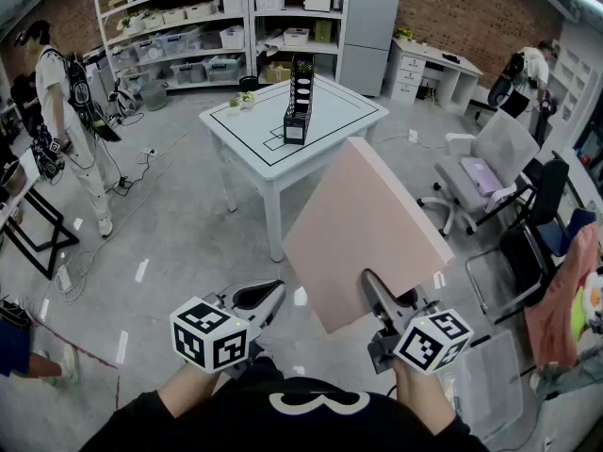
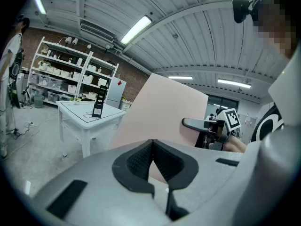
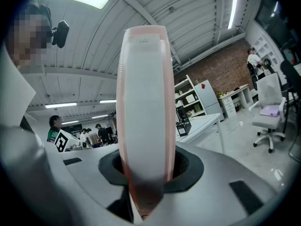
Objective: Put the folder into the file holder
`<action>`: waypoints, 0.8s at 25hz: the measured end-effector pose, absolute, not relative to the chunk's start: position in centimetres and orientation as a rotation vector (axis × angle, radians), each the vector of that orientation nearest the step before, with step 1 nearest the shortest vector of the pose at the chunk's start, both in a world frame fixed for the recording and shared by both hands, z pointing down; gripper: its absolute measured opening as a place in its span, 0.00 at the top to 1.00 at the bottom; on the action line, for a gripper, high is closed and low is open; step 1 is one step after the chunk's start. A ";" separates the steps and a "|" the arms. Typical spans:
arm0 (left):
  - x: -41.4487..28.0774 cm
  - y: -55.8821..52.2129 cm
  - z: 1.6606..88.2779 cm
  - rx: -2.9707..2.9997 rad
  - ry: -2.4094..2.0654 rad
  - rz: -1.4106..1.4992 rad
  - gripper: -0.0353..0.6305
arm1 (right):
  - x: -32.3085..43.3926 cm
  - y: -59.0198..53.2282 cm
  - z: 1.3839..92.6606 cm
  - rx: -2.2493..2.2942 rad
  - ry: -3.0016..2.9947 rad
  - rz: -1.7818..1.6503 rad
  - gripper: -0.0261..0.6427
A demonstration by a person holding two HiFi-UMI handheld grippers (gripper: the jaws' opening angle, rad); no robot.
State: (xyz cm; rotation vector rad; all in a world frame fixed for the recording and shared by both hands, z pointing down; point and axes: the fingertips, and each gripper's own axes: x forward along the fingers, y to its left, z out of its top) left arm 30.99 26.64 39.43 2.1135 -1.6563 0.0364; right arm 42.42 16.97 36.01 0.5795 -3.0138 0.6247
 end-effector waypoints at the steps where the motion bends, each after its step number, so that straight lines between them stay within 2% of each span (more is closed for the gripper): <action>1: 30.8 26.4 39.6 2.114 -1.651 0.033 0.94 | 42.2 16.7 36.1 0.583 -3.011 0.624 0.76; 10: 26.4 21.9 41.0 2.107 -1.600 0.009 0.94 | 38.2 12.8 37.5 0.622 -2.965 0.682 0.76; 20: 17.3 14.6 42.0 2.102 -1.545 0.023 0.94 | 29.7 5.7 38.5 0.685 -2.907 0.700 0.76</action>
